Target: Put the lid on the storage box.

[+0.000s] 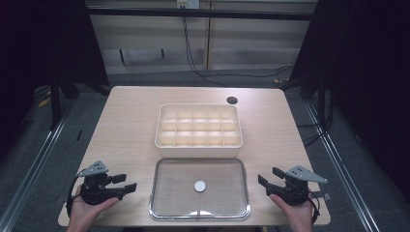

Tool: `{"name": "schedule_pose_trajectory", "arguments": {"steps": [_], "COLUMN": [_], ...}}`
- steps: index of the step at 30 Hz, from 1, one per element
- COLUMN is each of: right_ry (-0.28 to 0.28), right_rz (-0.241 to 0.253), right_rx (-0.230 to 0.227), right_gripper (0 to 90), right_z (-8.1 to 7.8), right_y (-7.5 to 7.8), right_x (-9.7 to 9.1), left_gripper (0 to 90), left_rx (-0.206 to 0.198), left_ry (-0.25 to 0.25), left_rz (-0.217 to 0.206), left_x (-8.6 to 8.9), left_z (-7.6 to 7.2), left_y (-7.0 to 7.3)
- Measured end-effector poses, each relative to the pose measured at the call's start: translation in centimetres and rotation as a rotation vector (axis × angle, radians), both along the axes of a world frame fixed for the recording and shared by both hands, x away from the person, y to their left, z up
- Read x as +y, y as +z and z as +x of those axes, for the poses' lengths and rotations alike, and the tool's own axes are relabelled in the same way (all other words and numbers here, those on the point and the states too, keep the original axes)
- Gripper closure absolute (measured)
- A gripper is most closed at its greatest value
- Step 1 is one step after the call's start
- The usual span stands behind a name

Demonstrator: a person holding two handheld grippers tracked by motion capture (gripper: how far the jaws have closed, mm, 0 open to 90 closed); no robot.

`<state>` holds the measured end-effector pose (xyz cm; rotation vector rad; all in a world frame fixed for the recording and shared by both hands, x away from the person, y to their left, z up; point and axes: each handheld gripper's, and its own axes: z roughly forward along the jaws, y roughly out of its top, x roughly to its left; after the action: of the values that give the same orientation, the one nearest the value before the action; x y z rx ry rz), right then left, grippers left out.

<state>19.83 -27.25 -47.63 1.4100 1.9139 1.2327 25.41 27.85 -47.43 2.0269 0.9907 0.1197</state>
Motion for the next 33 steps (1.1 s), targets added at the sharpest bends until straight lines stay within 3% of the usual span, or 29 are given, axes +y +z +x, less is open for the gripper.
{"name": "schedule_pose_trajectory", "arguments": {"steps": [4, 7, 10, 11, 14, 16, 19, 22, 28, 31, 33], "right_ry": [-0.004, 0.004, 0.029, 0.036, 0.041, 0.049, 0.054, 0.097, 0.105, 0.107, 0.110], "right_rz": [0.012, 0.042, 0.043, 0.037, 0.009, 0.004, 0.004, 0.002, -0.042, -0.037, -0.032], "right_rx": [0.013, 0.018, 0.057, 0.069, 0.075, 0.083, 0.087, 0.092, 0.163, 0.176, 0.169], "right_gripper": [30.6, 30.5, 30.9, 32.1, 33.6, 34.6, 34.5, 35.9, 37.1, 36.6, 35.8], "right_z": [0.0, 0.0, 0.1, 0.1, 0.1, 0.3, 0.8, 1.4, 3.1, 3.9, 4.5], "right_y": [0.1, 0.3, 0.4, 0.5, 0.7, 0.9, 1.4, 1.9, 2.5, 3.1, 3.4], "right_x": [0.1, 0.0, 0.2, 0.3, 1.0, 1.3, 1.8, 2.5, 3.4, 3.8, 4.0], "left_gripper": [45.4, 43.6, 41.9, 41.3, 42.1, 41.8, 36.0, 33.1, 30.7, 30.2, 31.9], "left_rx": [0.001, -0.012, -0.068, -0.089, -0.067, -0.023, 0.014, 0.023, 0.014, -0.022, -0.045], "left_ry": [-0.041, -0.042, -0.062, -0.057, -0.051, -0.042, -0.046, -0.039, -0.056, -0.078, -0.065], "left_rz": [-0.016, -0.027, -0.037, -0.014, -0.010, 0.003, -0.016, -0.013, -0.003, 0.014, 0.022], "left_x": [-0.4, -0.5, -0.8, -1.0, -1.3, -1.6, -1.7, -2.0, -3.6, -4.6, -5.0], "left_z": [0.0, 0.1, 0.3, 0.3, 0.5, 0.8, 1.5, 2.1, 3.6, 4.0, 4.3], "left_y": [0.0, -0.1, -0.3, -0.2, 0.2, 0.5, 0.5, 0.6, 1.7, 3.0, 3.3]}}
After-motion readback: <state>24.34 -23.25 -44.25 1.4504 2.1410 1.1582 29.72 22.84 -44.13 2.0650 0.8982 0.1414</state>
